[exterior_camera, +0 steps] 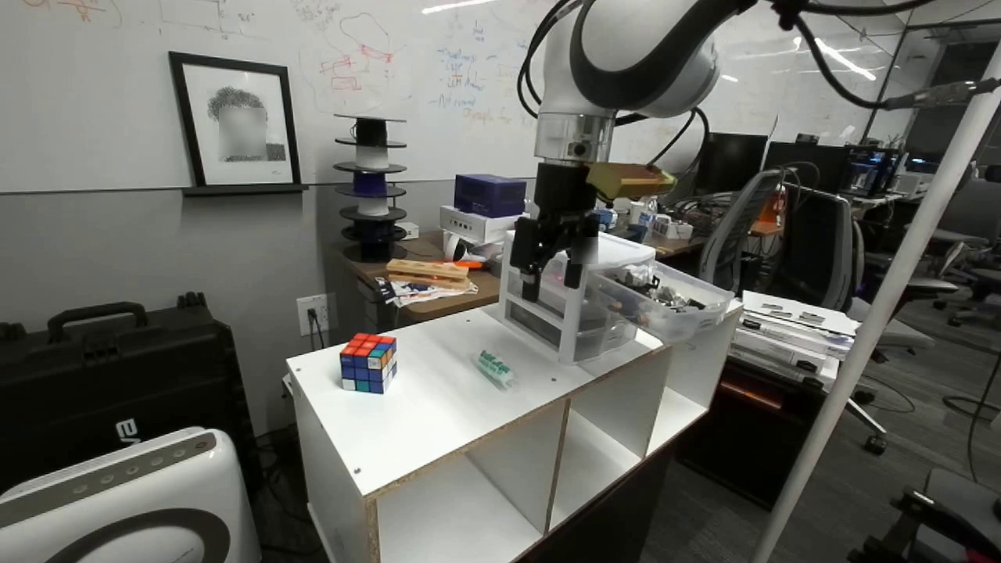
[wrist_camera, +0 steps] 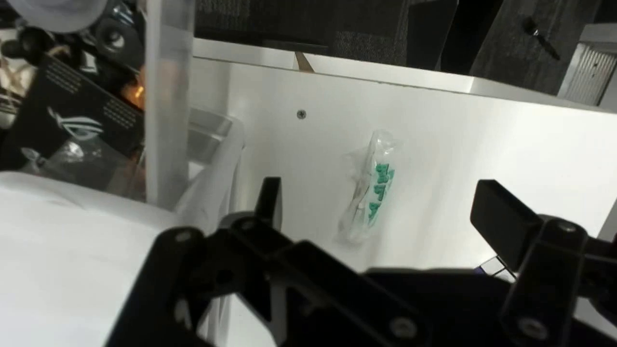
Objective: Pick up the plastic and the white object and put them inside the drawer.
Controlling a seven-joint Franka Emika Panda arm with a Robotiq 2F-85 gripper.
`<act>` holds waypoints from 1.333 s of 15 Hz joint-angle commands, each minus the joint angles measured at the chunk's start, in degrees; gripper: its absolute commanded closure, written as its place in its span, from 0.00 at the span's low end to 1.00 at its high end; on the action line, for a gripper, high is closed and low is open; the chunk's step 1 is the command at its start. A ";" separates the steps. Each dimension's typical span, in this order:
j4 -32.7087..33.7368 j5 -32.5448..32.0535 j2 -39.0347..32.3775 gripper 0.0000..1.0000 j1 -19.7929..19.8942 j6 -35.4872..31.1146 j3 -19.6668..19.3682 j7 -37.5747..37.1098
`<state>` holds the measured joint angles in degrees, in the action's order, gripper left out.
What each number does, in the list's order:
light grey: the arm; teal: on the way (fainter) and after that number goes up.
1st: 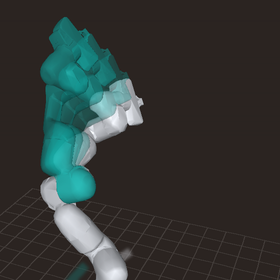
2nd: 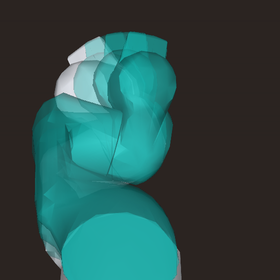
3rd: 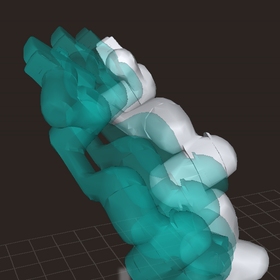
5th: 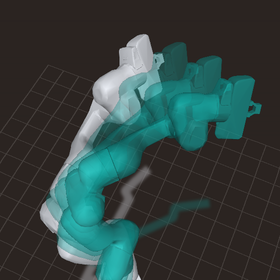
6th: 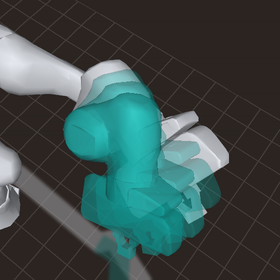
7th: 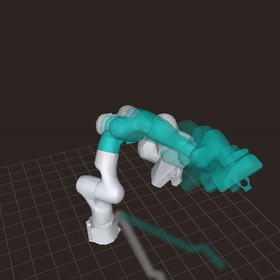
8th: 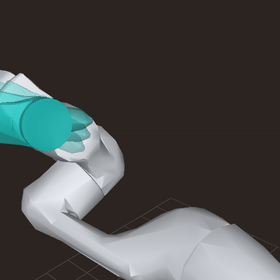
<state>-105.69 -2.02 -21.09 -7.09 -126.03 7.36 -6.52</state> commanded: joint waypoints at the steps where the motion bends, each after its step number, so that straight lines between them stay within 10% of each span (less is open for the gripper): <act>1: 4.20 1.34 -5.41 0.00 -1.46 -2.63 -0.59 -2.36; 12: 10.11 0.27 -16.69 0.00 -4.31 -5.60 -2.64 -5.61; 20: 8.18 -13.27 -16.12 0.00 -16.78 -9.82 -9.30 -20.91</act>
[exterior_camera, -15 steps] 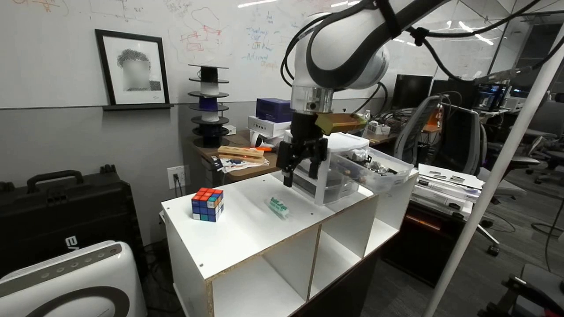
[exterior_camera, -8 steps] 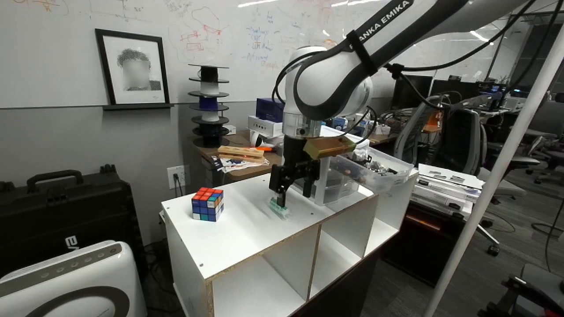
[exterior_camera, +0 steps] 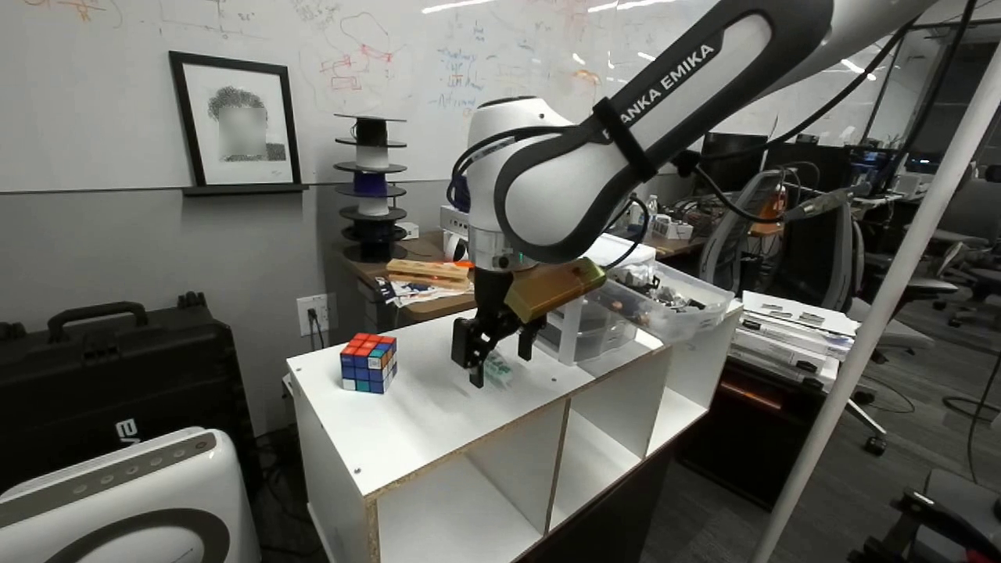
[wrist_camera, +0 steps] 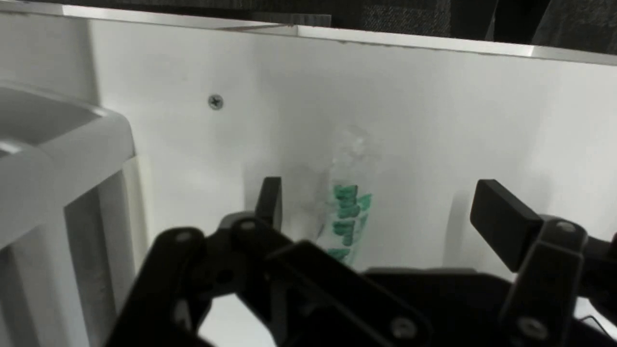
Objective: Pick up the plastic and the white object and put them inside the drawer.
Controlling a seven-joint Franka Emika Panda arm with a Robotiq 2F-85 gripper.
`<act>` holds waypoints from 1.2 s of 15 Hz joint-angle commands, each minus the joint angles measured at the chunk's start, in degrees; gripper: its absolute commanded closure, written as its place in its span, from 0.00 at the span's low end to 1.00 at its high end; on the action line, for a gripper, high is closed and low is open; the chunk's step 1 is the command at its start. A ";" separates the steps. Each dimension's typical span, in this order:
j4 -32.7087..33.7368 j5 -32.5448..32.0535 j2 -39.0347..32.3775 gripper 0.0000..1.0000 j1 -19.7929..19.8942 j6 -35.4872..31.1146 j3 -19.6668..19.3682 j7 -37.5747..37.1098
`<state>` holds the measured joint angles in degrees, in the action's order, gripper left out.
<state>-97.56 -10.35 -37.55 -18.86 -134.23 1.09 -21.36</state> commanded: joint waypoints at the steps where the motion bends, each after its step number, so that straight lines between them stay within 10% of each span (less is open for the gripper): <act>1: 0.46 -6.37 -0.10 0.00 -6.15 -1.19 -3.56 -7.81; 14: 2.56 -15.01 -3.36 0.00 -6.32 -0.19 -6.18 -14.18; 18: 2.44 -14.78 -4.43 0.42 -5.63 -1.15 -5.55 -13.58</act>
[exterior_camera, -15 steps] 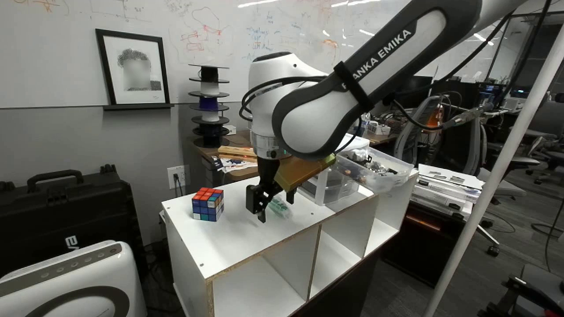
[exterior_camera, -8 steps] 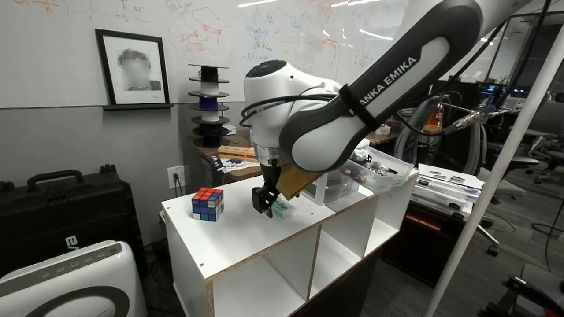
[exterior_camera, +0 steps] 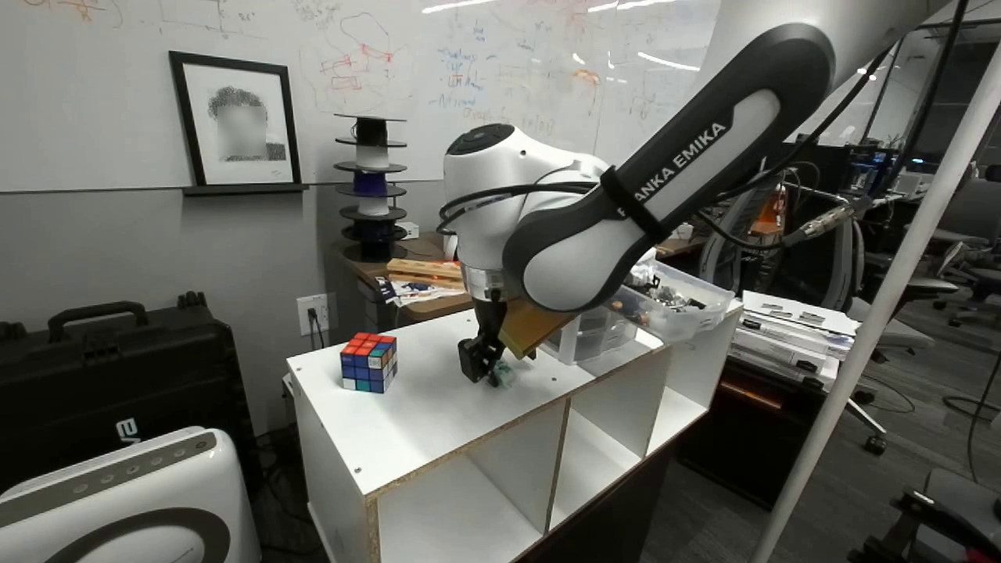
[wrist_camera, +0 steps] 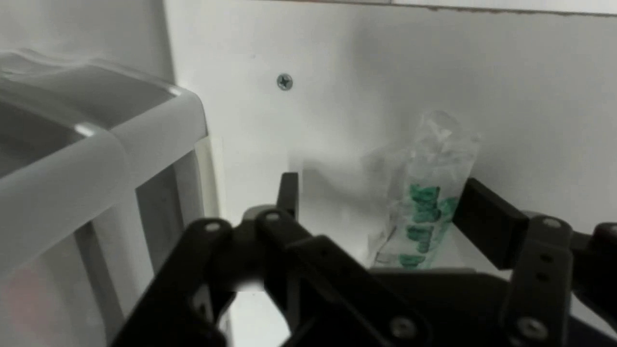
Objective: Pick up the plastic and the white object and put them inside the drawer.
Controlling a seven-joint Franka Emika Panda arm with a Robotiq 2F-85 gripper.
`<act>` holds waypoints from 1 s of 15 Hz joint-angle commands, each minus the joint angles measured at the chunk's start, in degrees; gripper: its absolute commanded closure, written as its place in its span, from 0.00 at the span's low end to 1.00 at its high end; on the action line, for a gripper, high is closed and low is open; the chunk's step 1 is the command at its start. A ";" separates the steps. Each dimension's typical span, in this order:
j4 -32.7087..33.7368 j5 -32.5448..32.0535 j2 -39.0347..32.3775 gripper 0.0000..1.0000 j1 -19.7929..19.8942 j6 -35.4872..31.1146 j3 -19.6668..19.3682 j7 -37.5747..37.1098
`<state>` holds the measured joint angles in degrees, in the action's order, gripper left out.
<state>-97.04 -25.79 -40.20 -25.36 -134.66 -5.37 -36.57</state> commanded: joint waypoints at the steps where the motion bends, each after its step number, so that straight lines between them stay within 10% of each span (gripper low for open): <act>1: 1.83 0.68 -1.95 0.51 1.00 -1.46 1.17 1.93; 7: 0.68 1.29 -1.30 0.95 0.98 -2.23 1.89 2.78; 15: -8.53 1.53 10.45 0.97 0.19 -2.77 3.99 4.60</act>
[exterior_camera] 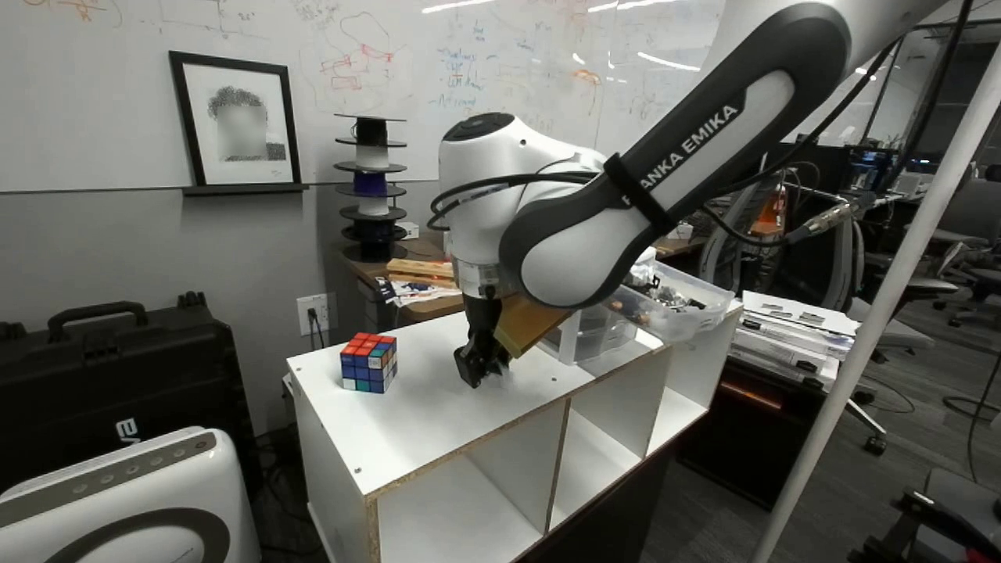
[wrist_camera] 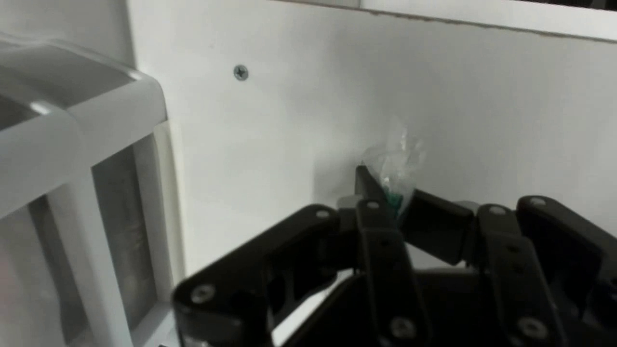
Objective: Pick up the plastic and the white object and put them inside the drawer.
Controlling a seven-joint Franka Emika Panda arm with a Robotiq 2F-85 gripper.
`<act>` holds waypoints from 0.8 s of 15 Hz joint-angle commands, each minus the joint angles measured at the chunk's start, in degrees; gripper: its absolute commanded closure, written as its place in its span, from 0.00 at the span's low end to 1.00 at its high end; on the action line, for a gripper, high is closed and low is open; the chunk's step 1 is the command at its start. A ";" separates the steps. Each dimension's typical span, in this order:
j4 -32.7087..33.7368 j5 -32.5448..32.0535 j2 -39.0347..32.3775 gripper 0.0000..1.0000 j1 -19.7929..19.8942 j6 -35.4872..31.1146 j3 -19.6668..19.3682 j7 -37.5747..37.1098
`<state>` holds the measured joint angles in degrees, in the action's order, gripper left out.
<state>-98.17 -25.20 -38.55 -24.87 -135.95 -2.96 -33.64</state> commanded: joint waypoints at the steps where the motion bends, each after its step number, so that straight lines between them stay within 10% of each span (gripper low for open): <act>1: -8.94 1.11 11.32 0.97 -0.33 -1.34 2.26 1.67; 12: -22.48 19.53 41.40 0.97 10.11 5.51 7.93 7.09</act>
<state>-115.19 -11.94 -6.14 -19.10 -133.00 3.98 -29.26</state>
